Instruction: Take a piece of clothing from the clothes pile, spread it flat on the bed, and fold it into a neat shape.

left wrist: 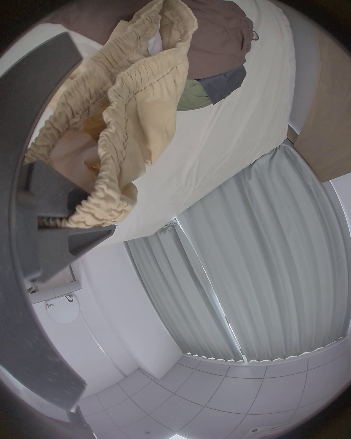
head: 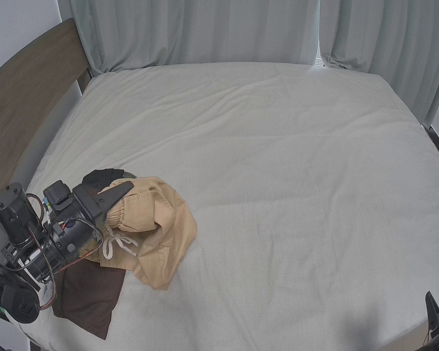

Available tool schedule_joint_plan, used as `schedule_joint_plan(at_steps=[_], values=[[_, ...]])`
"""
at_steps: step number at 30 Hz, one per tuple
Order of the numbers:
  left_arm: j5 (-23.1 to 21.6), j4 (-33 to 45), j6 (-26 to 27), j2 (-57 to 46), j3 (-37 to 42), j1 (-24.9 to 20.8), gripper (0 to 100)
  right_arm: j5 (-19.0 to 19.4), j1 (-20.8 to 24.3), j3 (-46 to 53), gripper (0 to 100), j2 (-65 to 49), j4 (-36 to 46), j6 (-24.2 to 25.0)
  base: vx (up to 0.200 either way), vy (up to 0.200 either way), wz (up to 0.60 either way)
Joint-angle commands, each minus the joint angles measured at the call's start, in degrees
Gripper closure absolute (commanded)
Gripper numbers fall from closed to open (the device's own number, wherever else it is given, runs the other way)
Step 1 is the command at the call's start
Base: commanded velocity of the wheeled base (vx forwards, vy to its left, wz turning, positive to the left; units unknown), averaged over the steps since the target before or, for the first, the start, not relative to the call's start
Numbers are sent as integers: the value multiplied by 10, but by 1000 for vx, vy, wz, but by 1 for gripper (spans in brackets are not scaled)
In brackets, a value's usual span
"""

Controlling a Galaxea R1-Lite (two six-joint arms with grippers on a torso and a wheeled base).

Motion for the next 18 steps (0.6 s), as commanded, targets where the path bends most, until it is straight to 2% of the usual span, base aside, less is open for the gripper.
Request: schedule_joint_plan(at_steps=[1, 10, 18], values=[[27, 0, -11, -6, -16, -38, 100, 0, 0, 9, 0, -8, 0, 0, 0, 0, 0], [38, 0, -11, -5, -19, -82, 100, 0, 1, 9, 0, -8, 0, 0, 0, 0, 0], [56, 1, -13, 2, -23, -143, 100, 0, 1, 9, 0, -8, 0, 0, 0, 0, 0]])
